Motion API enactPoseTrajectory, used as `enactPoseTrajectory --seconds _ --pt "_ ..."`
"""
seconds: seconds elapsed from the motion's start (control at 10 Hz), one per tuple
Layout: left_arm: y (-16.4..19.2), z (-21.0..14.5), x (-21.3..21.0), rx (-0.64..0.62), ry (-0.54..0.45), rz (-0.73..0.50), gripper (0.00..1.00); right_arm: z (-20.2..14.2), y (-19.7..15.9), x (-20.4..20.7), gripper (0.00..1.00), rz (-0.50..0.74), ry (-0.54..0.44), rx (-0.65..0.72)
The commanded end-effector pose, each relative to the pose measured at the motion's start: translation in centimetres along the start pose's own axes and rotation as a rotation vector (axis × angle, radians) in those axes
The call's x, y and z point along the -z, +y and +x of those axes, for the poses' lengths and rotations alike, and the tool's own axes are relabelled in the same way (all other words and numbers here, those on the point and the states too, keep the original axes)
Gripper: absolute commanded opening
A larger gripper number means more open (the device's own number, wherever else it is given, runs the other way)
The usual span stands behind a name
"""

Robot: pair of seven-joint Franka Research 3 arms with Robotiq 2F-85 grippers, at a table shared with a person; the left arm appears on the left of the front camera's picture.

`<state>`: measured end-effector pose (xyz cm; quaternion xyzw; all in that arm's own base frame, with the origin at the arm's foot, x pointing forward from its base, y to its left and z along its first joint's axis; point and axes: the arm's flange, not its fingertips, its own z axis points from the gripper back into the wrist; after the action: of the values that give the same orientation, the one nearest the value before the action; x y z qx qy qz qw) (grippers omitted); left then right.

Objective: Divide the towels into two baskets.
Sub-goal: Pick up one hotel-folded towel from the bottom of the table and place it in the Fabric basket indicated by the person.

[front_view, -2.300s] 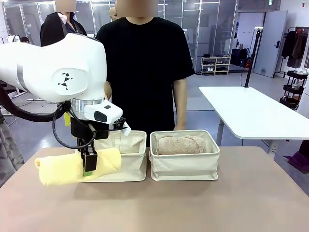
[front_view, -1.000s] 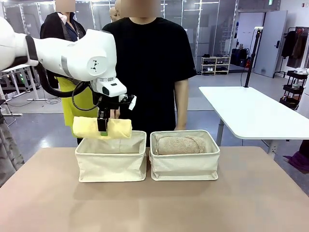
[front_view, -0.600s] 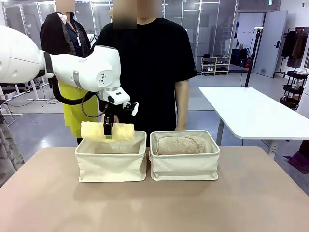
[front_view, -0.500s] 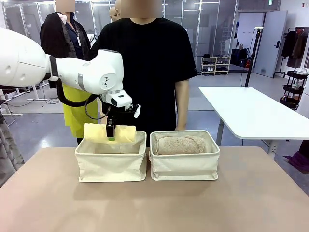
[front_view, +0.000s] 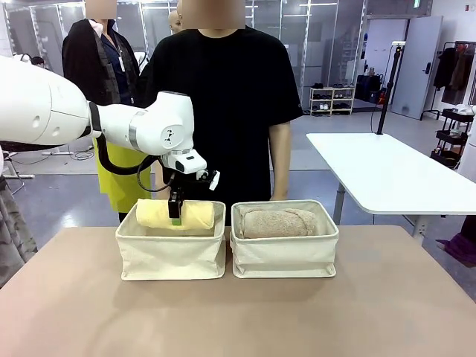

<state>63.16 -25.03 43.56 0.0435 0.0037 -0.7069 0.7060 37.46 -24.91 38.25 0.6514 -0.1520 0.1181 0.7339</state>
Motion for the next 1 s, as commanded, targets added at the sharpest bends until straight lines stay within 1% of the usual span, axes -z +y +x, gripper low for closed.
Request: enactPoseTrajectory --seconds 0.0,0.2,0.4,0.6,0.7,0.9 --pt "0.0 -0.2 -1.4 0.029 -0.011 -0.018 0.99 -0.1 0.4 0.2 1.00 0.000 -0.005 -0.006" --pt "-0.1 -0.1 -1.7 0.025 -0.013 -0.015 1.00 -0.1 0.4 0.2 1.00 0.000 -0.005 -0.006" --pt "-0.8 0.2 -2.3 0.048 -0.002 -0.002 1.00 -0.1 0.4 0.2 1.00 0.000 -0.005 -0.006" --pt "-1.9 0.5 -3.5 0.025 -0.028 0.016 1.00 -0.1 0.4 0.2 1.00 0.000 -0.005 -0.006" --pt "-0.4 1.0 -2.1 0.019 -0.009 0.013 1.00 -0.1 0.4 0.2 1.00 0.000 -0.005 -0.006" --pt "-0.4 1.0 -2.1 0.019 -0.009 0.013 1.00 -0.1 0.4 0.2 1.00 0.000 -0.005 -0.006"
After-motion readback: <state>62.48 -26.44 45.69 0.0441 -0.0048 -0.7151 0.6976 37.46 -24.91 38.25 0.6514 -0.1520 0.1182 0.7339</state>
